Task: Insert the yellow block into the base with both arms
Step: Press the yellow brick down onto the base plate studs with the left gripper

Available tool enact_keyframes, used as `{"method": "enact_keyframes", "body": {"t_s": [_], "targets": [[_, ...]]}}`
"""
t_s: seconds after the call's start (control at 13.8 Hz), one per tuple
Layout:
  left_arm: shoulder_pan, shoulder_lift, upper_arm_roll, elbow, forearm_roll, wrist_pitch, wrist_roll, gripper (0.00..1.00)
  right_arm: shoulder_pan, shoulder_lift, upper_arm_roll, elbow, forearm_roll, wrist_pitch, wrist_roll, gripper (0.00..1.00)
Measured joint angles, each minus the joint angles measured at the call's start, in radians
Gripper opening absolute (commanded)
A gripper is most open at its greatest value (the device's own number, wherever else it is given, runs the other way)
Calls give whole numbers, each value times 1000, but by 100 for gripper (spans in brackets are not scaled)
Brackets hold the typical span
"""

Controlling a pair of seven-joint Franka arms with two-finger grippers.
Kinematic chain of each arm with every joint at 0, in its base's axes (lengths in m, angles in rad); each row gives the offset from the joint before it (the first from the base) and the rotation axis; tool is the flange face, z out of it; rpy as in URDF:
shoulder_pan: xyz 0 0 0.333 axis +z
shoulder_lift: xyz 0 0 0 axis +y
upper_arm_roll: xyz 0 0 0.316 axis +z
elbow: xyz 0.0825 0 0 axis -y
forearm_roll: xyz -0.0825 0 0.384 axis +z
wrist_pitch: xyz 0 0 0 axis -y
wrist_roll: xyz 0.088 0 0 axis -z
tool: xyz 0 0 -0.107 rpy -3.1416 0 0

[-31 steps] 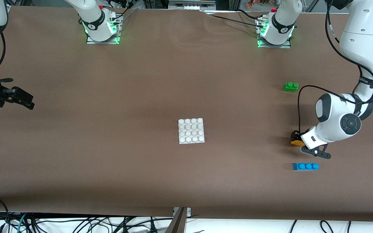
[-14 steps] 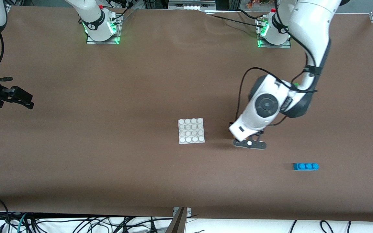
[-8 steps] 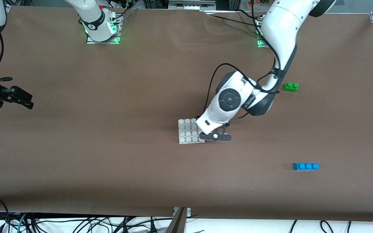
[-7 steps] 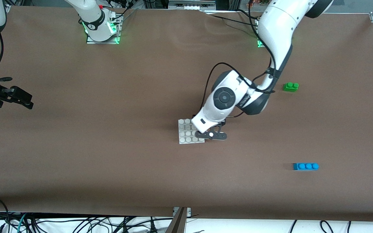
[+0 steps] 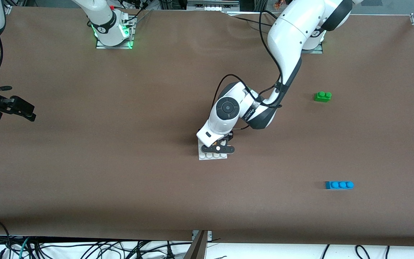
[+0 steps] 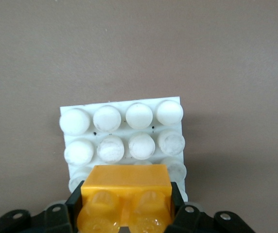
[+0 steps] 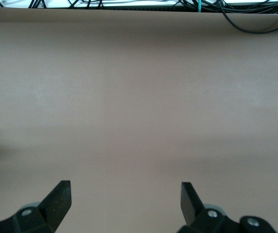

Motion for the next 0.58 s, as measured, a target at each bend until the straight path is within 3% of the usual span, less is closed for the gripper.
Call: {"method": "enact_keyframes", "body": {"t_s": [0.58], "targets": [[-20, 12, 6, 1, 65, -2, 0, 34, -18, 5, 1, -1, 0, 1, 0, 100]]}}
